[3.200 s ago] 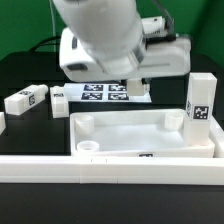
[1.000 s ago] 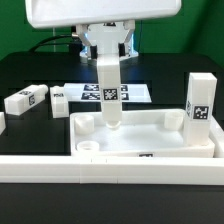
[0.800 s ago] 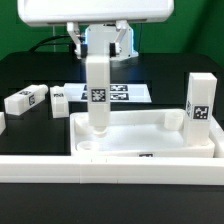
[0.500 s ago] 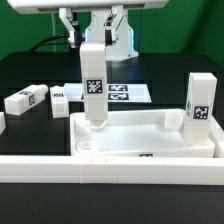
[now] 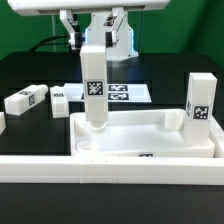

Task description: Assemble desk

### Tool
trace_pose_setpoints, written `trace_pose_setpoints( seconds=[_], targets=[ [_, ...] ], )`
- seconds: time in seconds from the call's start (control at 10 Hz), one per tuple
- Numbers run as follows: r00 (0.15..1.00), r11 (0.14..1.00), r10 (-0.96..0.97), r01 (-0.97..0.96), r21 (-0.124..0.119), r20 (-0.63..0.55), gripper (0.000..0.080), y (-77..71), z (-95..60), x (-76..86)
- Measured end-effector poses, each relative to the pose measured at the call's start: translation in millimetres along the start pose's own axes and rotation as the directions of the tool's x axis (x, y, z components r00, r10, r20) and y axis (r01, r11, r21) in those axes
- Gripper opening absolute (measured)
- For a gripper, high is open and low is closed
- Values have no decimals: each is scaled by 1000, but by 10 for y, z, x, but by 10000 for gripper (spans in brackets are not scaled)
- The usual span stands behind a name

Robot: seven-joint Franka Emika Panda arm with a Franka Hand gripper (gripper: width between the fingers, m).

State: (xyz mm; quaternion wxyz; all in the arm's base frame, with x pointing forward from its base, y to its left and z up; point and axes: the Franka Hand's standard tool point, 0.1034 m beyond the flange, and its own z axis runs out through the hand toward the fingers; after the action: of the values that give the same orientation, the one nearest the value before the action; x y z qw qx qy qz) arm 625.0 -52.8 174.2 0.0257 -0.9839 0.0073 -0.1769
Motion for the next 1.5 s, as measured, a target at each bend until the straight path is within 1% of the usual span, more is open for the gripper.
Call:
trace_pose_setpoints(
  seconds=[0.1,0.2,0.6,0.7,0.8,0.9,1.0,1.3,1.5],
  targets=[
    [1000,1000,-4,4,0,-6,285,35,-9,108],
    [1000,1000,-3,3,-4,-9,285,61,9,112],
    [1000,1000,-4,4,-2,-4,285,51,23,98],
    [1000,1000,-10,10,-8,-11,285,64,42,89],
    [999,999,-41,41,-27,-27,285,94,80,54],
    [994,994,-98,96,-51,-38,285,111,112,-5],
    [996,995,-89,88,-46,-29,285,105,121,-26],
    [996,995,-90,88,-46,-28,285,107,125,-30],
    [996,995,-88,86,-49,-27,285,118,147,-79]
  ],
)
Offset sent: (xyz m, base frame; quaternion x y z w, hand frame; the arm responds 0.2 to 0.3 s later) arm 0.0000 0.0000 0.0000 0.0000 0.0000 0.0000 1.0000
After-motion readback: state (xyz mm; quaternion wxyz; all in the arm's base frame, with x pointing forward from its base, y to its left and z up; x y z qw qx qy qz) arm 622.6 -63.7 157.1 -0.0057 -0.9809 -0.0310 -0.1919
